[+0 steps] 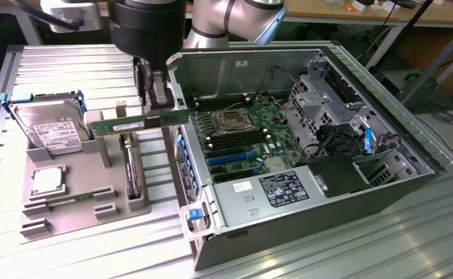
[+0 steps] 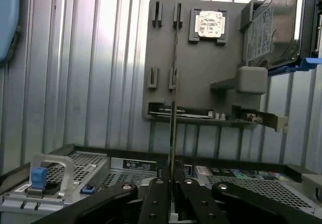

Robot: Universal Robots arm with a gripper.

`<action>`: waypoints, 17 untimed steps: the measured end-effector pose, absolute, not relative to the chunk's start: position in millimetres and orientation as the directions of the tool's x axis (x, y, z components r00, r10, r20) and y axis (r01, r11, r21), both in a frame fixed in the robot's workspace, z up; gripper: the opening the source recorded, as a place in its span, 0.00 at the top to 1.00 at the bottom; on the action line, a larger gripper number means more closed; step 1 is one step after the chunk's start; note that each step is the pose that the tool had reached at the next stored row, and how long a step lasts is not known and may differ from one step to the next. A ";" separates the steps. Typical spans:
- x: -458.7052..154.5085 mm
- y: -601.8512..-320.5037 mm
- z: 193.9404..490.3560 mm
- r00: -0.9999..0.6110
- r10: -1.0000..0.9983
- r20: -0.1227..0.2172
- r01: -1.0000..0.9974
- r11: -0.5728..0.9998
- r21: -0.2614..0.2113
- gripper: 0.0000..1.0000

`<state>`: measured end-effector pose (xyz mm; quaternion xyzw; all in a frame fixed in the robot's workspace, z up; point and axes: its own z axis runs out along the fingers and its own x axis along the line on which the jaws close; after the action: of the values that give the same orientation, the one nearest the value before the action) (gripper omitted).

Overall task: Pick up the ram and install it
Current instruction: 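Pick up the ram and move it above insertion slot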

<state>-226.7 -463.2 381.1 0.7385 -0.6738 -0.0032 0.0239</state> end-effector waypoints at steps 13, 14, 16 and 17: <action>-155.9 -463.2 381.1 0.096 -0.995 0.027 -0.995 -0.094 0.041 0.86; -151.4 -463.2 381.1 0.096 -0.995 0.027 -0.995 -0.095 0.041 0.86; -141.0 -463.2 381.1 0.098 -0.995 0.027 -0.994 -0.097 0.041 0.86; -135.9 -463.2 381.1 0.099 -0.995 0.027 -0.994 -0.098 0.041 0.86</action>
<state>-135.9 -463.2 381.1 0.7410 -0.6710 -0.0038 0.0246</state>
